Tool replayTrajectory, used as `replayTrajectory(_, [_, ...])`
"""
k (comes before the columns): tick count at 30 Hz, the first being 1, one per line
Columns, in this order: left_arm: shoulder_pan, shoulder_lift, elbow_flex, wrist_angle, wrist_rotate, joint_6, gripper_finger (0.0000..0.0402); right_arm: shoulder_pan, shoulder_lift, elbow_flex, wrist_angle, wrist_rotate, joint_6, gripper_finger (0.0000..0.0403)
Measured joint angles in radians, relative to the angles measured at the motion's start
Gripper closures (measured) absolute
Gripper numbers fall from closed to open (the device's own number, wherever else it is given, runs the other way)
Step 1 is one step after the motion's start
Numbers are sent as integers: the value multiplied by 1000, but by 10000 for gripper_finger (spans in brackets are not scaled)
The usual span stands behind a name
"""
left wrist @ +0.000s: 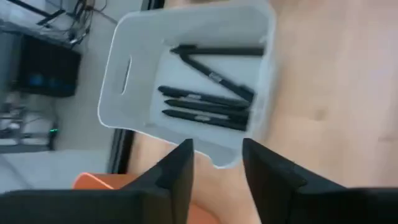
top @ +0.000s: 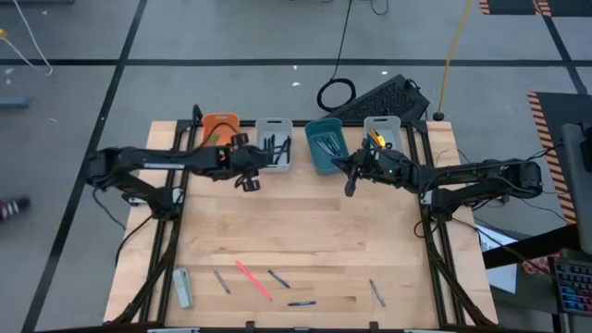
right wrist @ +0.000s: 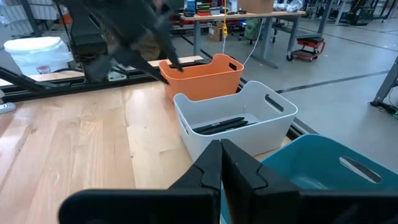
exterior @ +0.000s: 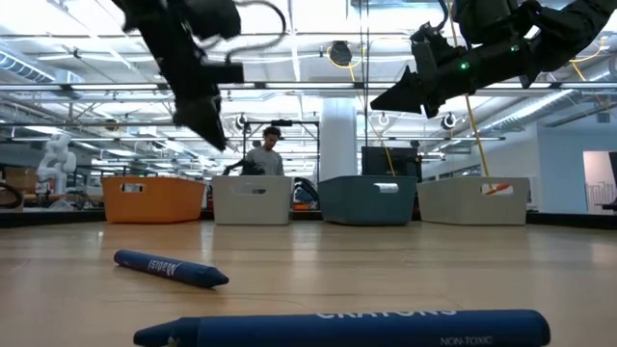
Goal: Sort crayons/erasers/pens/pencils in bins
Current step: Put the gray crayon into the blue bin
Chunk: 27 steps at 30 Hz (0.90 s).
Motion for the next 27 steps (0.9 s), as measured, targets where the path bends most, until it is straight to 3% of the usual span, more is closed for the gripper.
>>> replayTrajectory(6, [-99, -119, -4, -31, 82, -153, 331, 2, 0, 0, 1, -15, -16, 403])
replayTrajectory(9, [-162, -154, -60, 32, 110, -213, 370, 9, 0, 0, 3, -43, -19, 403])
replayTrajectory(12, [-229, -181, -174, 199, 129, -267, 396, 27, 0, 2, -10, -23, -21, 403])
replayTrajectory(20, [-332, -168, -468, 836, 135, -367, 398, 169, 0, 117, -222, 152, -23, 403])
replayTrajectory(27, [-324, -168, -630, 1184, 160, -376, 398, 340, 0, 201, -493, 325, 186, 403])
